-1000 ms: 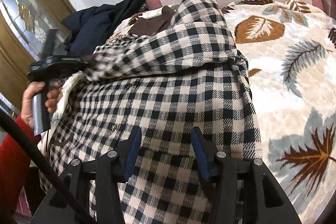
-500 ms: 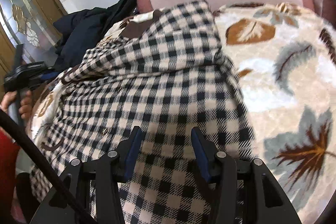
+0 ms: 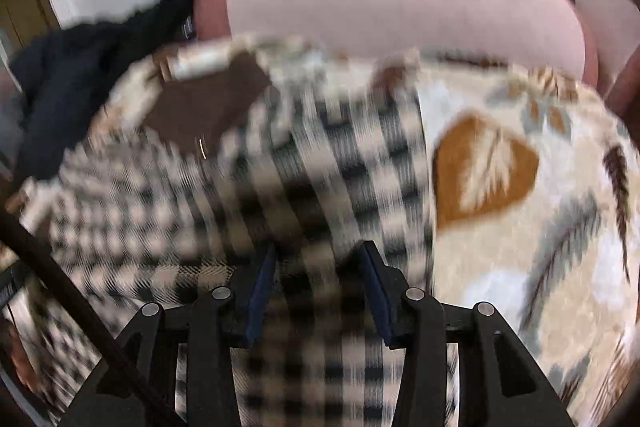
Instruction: Fold large clothes
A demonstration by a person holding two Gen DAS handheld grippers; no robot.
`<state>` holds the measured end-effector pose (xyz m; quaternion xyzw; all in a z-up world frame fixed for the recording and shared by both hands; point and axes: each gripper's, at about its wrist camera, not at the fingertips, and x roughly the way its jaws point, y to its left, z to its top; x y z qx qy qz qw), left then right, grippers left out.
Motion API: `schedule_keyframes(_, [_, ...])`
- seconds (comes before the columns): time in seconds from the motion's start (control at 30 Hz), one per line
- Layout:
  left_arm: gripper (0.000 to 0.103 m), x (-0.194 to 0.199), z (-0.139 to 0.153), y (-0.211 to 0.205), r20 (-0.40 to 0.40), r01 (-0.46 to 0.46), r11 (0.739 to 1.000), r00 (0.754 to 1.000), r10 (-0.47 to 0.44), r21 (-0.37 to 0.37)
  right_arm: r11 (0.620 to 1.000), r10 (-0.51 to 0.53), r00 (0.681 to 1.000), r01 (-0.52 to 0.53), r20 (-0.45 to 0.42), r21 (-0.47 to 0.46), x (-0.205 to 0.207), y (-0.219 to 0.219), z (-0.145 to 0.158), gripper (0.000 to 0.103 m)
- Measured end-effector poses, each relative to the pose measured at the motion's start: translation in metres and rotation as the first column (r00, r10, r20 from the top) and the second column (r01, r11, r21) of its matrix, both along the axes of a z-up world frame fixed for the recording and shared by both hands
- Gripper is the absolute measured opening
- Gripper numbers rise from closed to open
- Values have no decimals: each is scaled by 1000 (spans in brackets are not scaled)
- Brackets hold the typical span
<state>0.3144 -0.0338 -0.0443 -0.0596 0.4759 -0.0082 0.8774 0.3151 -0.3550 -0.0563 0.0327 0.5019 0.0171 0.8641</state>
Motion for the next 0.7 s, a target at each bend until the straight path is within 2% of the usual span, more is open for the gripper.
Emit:
schedule_keyframes(0.07, [50,0,-8,3,-31,-20,999,999,19,-25,999,36,996,-37,-76,-4,-29,3,-26,48])
schedule_keyframes(0.1, [50,-1,-8,4,-28,-23,999,999,23,-25,997,55,998,-55,-4,-50,-50,6,-24,48])
schedule_keyframes(0.17, [50,-3,-7,3,-31,-22,1000,999,21,-17,991,91,996,-93,-18,-95,-63,10,-16,48])
schedule_keyframes(0.2, [50,-4,-7,2,-31,-23,1000,999,22,-14,989,115,993,-115,-6,-96,-67,11,-6,47])
schedule_keyframes(0.27, [50,-7,-7,2,-30,-27,1000,999,26,-13,984,134,987,-122,91,-131,-70,12,24,46])
schedule_keyframes(0.33, [51,-8,-7,1,-28,-31,999,999,31,-9,987,118,978,-96,172,-131,-58,11,57,46])
schedule_keyframes(0.4, [51,-8,-7,0,-27,-33,999,999,33,-5,992,88,977,-69,194,-102,-34,12,74,47])
schedule_keyframes(0.47, [52,-7,-7,1,-30,-36,999,999,36,-10,992,77,988,-62,135,-113,-4,17,66,47])
schedule_keyframes(0.57, [53,-5,-8,1,-32,-33,999,999,32,-17,982,28,999,-31,-16,-188,55,23,28,45])
schedule_keyframes(0.63, [55,-4,-9,0,-31,-25,1000,999,25,-12,980,6,997,-22,-83,-198,81,27,3,45])
schedule_keyframes(0.7, [57,-3,-10,-1,-27,-19,1000,999,19,-1,974,-11,996,-10,-94,-226,91,29,-15,53])
